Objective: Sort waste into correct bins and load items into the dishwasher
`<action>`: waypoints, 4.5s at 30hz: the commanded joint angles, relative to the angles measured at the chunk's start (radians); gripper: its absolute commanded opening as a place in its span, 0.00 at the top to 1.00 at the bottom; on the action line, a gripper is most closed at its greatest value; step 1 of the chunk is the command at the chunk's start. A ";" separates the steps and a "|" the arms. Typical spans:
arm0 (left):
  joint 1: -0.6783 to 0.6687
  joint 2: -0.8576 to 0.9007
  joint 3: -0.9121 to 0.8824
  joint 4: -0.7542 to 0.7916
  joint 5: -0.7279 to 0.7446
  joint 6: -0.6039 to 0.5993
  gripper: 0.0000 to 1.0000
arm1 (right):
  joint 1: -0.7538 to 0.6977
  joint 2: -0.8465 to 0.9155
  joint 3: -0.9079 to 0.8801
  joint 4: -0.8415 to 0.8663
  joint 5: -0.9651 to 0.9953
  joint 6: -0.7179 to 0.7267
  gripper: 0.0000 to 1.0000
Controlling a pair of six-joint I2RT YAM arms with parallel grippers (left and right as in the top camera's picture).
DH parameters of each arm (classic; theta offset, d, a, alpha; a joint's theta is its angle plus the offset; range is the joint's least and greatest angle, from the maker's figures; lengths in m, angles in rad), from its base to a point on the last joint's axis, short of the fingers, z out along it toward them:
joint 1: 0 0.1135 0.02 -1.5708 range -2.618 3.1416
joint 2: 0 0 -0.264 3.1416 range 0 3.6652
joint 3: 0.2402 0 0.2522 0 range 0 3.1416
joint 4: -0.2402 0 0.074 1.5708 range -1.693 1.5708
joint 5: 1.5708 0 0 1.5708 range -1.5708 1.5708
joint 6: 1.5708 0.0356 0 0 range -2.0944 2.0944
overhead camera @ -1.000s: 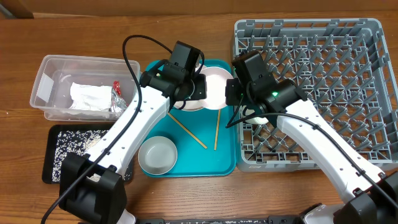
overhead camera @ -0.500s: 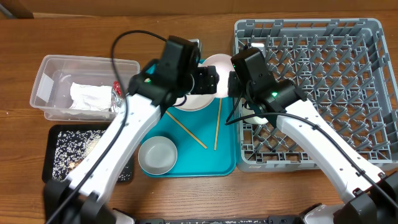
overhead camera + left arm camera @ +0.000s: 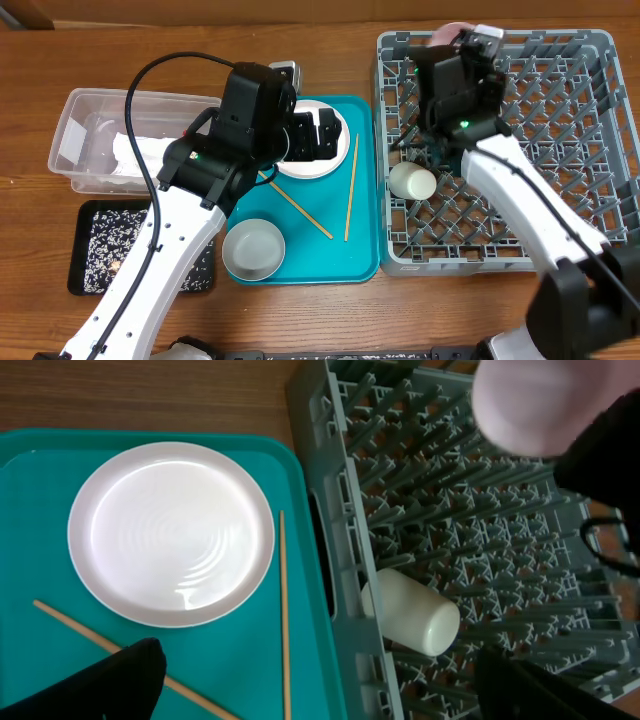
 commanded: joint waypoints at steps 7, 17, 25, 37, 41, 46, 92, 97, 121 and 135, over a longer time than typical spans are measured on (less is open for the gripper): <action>0.003 0.006 0.011 -0.009 -0.022 0.005 0.00 | -0.135 0.183 0.011 0.160 0.217 -0.284 0.96; 0.003 0.006 0.011 -0.003 -0.022 0.005 0.00 | -0.116 0.244 0.011 -0.036 -0.032 -0.272 0.96; 0.003 0.006 0.011 -0.005 -0.053 0.005 0.00 | -0.047 0.243 0.011 -0.077 -0.032 -0.265 0.92; 0.003 0.006 0.011 -0.016 -0.067 0.005 0.00 | 0.043 0.243 0.012 -0.139 -0.032 -0.265 0.42; 0.003 0.006 0.011 -0.023 -0.067 0.005 0.00 | 0.062 0.243 0.013 -0.145 -0.012 -0.266 0.23; 0.003 0.006 0.011 -0.032 -0.067 0.005 0.00 | 0.068 0.237 0.014 -0.174 0.002 -0.289 0.16; 0.003 0.006 0.011 -0.101 -0.074 0.005 0.00 | -0.330 -0.014 0.013 -0.095 -1.184 0.048 0.87; 0.003 0.006 0.011 -0.101 -0.074 0.005 0.00 | -0.343 0.100 0.013 -0.030 -1.289 -0.008 0.86; 0.204 -0.005 0.116 -0.189 -0.062 -0.014 0.00 | 0.005 -0.189 0.040 -0.359 -1.328 -0.003 0.62; 0.806 -0.005 0.217 -0.412 0.140 -0.014 0.00 | 0.444 0.050 0.038 -0.336 -1.196 0.008 0.46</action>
